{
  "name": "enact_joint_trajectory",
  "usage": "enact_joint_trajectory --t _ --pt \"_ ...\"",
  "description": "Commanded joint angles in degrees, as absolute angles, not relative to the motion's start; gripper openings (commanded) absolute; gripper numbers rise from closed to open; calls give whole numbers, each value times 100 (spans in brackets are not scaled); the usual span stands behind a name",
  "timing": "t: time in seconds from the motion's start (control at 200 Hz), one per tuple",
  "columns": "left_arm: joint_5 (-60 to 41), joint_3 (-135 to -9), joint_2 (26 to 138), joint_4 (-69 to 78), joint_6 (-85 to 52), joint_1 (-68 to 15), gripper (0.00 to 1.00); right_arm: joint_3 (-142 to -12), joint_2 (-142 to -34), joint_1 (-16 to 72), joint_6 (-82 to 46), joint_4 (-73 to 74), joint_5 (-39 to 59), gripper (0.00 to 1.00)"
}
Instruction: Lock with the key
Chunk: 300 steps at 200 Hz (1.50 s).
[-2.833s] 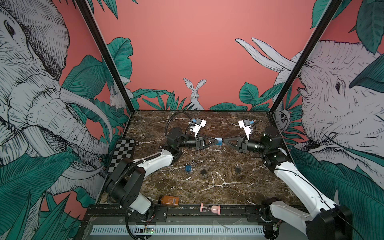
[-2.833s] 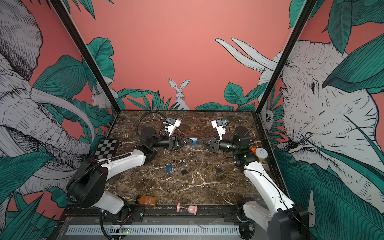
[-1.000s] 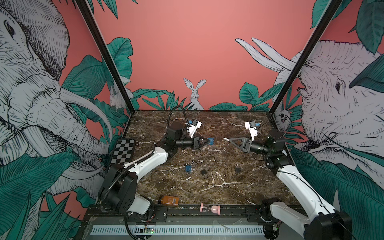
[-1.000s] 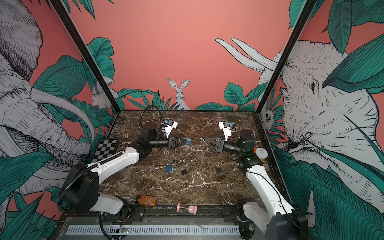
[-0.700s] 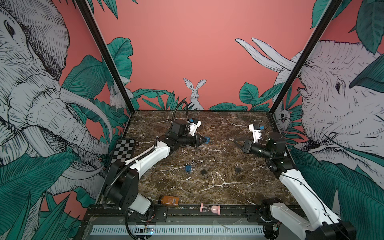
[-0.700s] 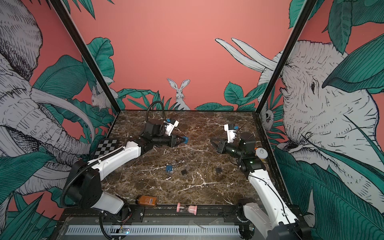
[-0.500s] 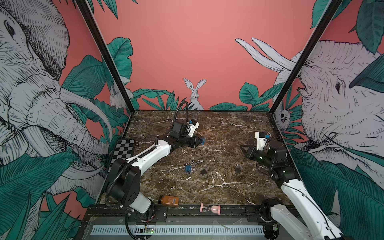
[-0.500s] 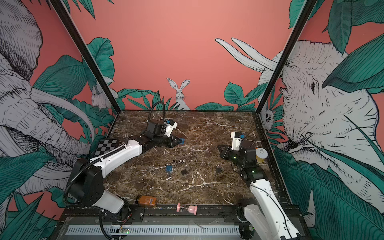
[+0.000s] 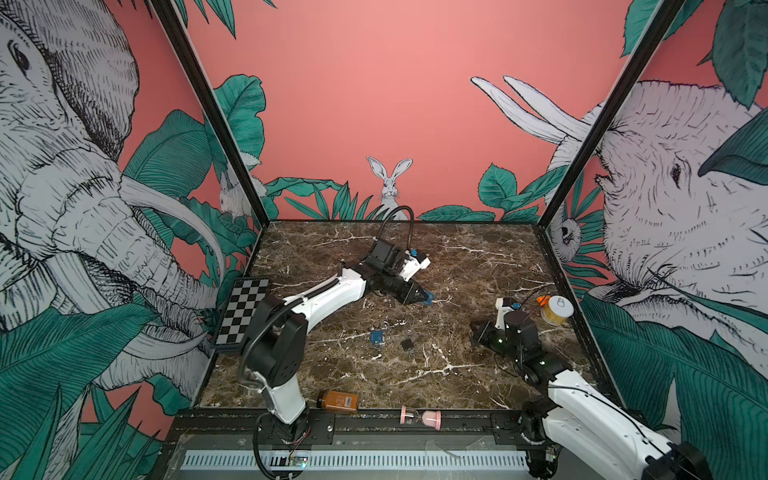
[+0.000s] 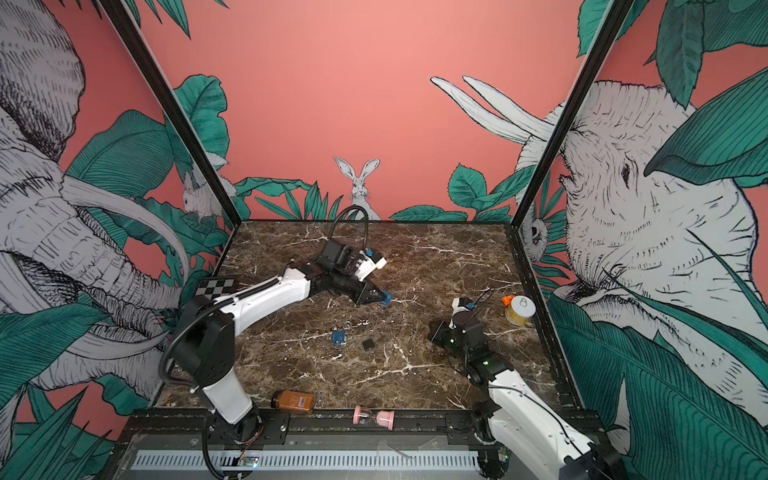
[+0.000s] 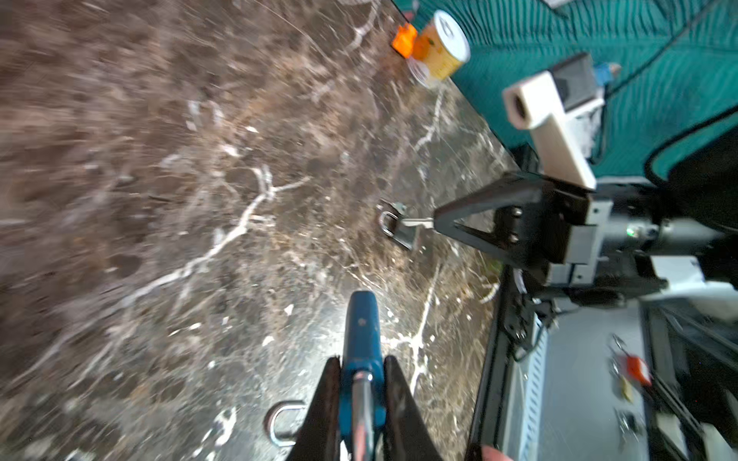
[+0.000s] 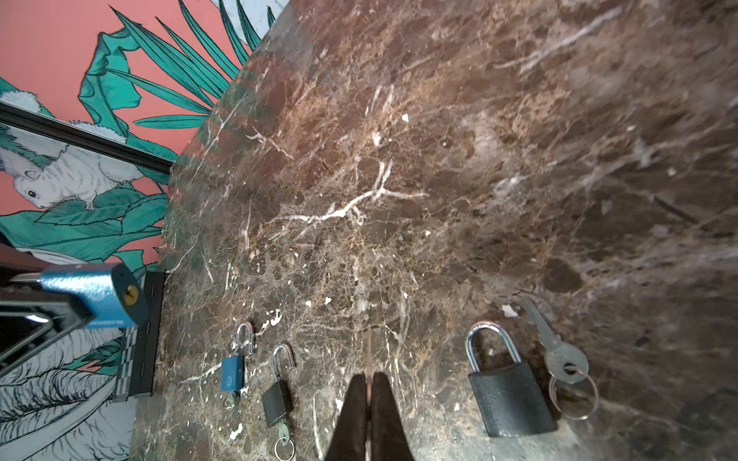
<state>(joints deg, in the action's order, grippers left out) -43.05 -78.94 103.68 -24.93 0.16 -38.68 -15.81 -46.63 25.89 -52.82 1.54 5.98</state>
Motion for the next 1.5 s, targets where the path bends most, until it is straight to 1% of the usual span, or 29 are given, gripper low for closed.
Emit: enact_joint_trajectory --t 0.0,0.055,0.14,0.18,0.42,0.57,0.935,1.205,1.36,1.455,1.495 --pt "-5522 -8440 10984 -3953 1336 -3967 0 -1413 -4753 2887 -5647 978 -104 0" --pt "-5752 -8662 11261 -4286 1664 -3980 0 -1327 -4786 2970 -5715 1071 -213 0" --pt "-5852 -8944 11602 -4759 2027 -3981 0 -1200 -4822 3075 -5778 1149 -337 0" --pt "-5919 -9080 11742 -4966 2188 -4172 0 -1139 -4859 3099 -5807 1256 -357 0" --pt "-6086 -9648 12427 -5517 2570 -4456 0 -1043 -5315 3317 -5862 1833 -379 0" --pt "-6140 -10319 13025 -6337 3107 -4474 0 -1011 -5608 3439 -5896 2091 -418 0" --pt "-5809 -11215 13904 -7059 3361 -4482 0 -926 -5722 3586 -5920 2230 -554 0" --pt "-5510 -11499 14180 -7160 3308 -4491 0 -868 -5859 3629 -5915 2317 -588 0" --pt "-5294 -11624 14299 -7153 3207 -4513 0 -917 -6189 3633 -5889 2493 -507 0" --pt "-5198 -11688 14278 -7097 3152 -4535 11 -962 -6521 3651 -5908 2745 -402 0" --pt "-5120 -11702 14260 -7012 3075 -4542 12 -975 -6661 3676 -5922 2849 -378 0"
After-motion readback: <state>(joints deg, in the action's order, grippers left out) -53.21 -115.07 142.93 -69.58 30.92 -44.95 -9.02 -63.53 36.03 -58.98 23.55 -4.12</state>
